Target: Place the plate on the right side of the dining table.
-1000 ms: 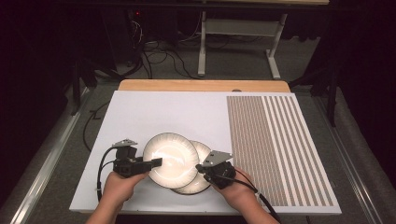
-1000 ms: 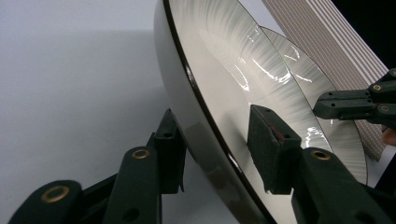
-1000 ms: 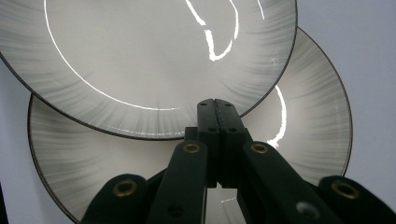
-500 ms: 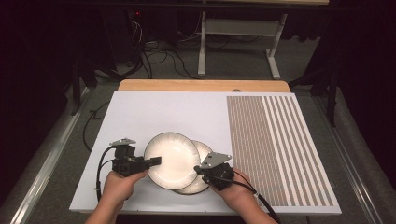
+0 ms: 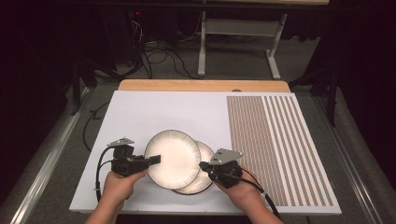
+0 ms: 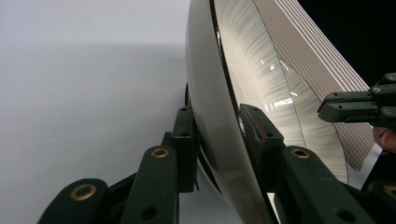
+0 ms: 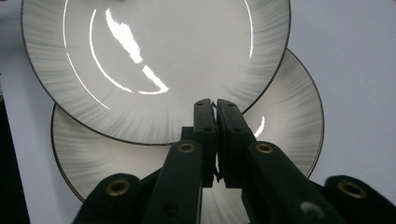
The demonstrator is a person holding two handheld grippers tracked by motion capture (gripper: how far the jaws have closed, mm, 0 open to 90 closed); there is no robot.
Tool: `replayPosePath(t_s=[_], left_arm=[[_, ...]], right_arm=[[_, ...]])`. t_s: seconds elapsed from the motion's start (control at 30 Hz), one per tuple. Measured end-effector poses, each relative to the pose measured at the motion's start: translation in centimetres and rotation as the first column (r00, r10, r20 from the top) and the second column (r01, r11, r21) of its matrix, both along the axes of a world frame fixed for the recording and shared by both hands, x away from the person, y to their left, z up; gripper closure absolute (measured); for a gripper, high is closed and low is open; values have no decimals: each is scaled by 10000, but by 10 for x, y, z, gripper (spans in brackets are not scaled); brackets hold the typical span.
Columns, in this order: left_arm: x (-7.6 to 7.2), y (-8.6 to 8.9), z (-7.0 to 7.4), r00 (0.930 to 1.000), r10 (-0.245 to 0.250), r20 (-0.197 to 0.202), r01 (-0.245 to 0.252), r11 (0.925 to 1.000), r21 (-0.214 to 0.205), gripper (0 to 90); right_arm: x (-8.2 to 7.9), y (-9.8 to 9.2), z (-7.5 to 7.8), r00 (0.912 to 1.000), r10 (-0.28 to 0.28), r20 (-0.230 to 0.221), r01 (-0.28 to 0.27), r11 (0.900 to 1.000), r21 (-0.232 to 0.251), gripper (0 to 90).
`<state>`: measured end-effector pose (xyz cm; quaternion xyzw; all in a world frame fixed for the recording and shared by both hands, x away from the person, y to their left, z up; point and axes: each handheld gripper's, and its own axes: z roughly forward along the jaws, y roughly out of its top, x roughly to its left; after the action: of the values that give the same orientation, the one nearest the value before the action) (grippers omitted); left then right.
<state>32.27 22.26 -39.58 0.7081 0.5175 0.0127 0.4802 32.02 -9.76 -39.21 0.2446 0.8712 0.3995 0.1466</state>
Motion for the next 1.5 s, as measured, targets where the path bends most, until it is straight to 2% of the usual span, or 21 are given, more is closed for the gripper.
replayPosePath(t_s=[0.03, 0.4, 0.57, 0.63, 0.67, 0.73, 0.9, 1.0, 1.03, 1.07, 1.2, 1.4, 1.5], left_arm=[[-1, 0, 0, 9998, -31, 177, 31, 10000, 6, 694], [-5, 2, 5, 9965, 74, 832, -58, 9998, -198, 734], [-8, -1, 9, 9913, -114, 1313, 136, 9998, -159, 747], [-11, -3, 12, 9856, -207, 1676, 207, 9998, 13, 754], [-12, -4, 13, 9846, -214, 1733, 207, 9998, 59, 757], [-14, -7, 15, 9778, -315, 2070, 268, 9993, 256, 760], [-17, -9, 17, 9690, -360, 2444, 257, 9987, 450, 765], [-19, -11, 19, 9610, -414, 2735, 254, 9978, 616, 769], [-20, -12, 19, 9563, -459, 2887, 263, 9971, 713, 770], [-21, -13, 20, 9549, -470, 2932, 262, 9969, 744, 772], [-23, -17, 22, 9455, -577, 3204, 279, 9949, 968, 774], [-27, -23, 25, 9318, -792, 3543, 315, 9899, 1384, 775], [-30, -26, 26, 9218, -958, 3757, 348, 9855, 1660, 775]], right_arm=[[0, -1, 1, 10000, 12, 2, -12, 10000, -3, 880], [-2, -23, 10, 9995, -299, 76, 295, 9984, 475, 812], [0, -36, 14, 9978, -647, 172, 637, 9963, 570, 762], [0, -40, 15, 9968, -787, 161, 775, 9948, 663, 737], [1, -45, 16, 9963, -833, 199, 816, 9939, 747, 729], [2, -49, 18, 9959, -890, 181, 871, 9924, 868, 713], [1, -61, 24, 9935, -1125, 195, 1092, 9862, 1246, 672], [1, -67, 26, 9922, -1210, 312, 1154, 9829, 1434, 631], [0, -69, 27, 9913, -1262, 362, 1195, 9816, 1490, 614], [0, -72, 28, 9903, -1294, 496, 1202, 9802, 1574, 587], [-1, -80, 30, 9875, -1487, 515, 1364, 9720, 1911, 495], [-4, -93, 33, 9832, -1647, 789, 1428, 9627, 2300, 394], [-5, -100, 34, 9822, -1686, 825, 1437, 9582, 2473, 358]])
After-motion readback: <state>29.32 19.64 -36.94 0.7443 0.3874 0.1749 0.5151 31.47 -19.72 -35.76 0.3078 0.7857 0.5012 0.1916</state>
